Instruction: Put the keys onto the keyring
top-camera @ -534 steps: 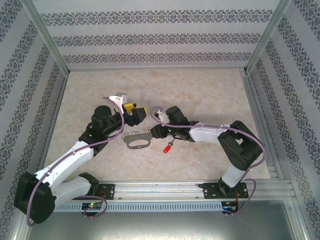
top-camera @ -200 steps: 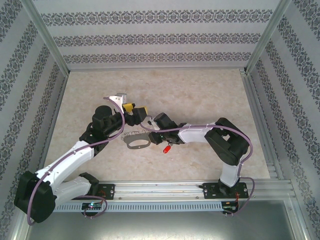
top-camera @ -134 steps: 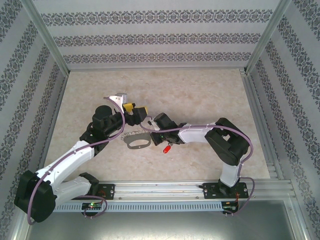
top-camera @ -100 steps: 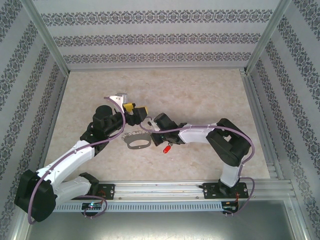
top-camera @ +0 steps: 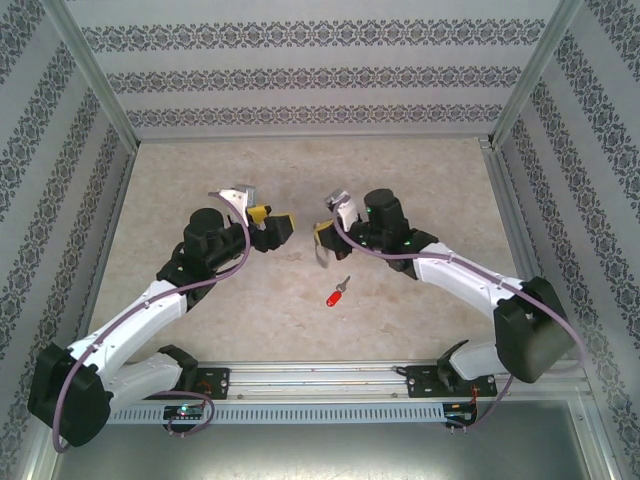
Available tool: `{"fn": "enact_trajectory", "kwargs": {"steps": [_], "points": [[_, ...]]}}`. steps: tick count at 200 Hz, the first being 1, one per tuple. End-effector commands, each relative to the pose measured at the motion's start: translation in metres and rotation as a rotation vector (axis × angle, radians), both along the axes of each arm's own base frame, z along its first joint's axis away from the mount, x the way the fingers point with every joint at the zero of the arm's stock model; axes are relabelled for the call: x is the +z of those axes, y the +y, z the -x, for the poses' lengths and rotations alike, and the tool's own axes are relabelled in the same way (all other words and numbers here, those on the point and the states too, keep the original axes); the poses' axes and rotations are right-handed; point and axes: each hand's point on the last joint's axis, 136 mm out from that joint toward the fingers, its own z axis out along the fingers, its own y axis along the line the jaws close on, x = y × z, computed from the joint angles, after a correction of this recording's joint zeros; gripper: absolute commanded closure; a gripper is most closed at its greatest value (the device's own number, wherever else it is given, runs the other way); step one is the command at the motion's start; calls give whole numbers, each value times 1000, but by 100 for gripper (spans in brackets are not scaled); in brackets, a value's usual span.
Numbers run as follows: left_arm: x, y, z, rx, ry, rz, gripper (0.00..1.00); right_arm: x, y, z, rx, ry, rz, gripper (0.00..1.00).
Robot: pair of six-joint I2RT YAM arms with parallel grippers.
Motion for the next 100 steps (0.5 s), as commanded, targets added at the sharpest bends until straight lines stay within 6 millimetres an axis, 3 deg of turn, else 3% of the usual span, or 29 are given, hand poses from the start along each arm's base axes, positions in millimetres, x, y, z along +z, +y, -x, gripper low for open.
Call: {"fn": "enact_trajectory", "kwargs": {"steps": [1,53,100], "points": [[11,-11,11,-95,-34,-32,27,32,3,14,119,-53,-112,100],[6,-38,22,-282,-14,-22,49,57,-1,17,176,-51,-186,100],[7,-50,25,-365,-24,-10,56,65,-3,23,229,-34,-223,100]]}}
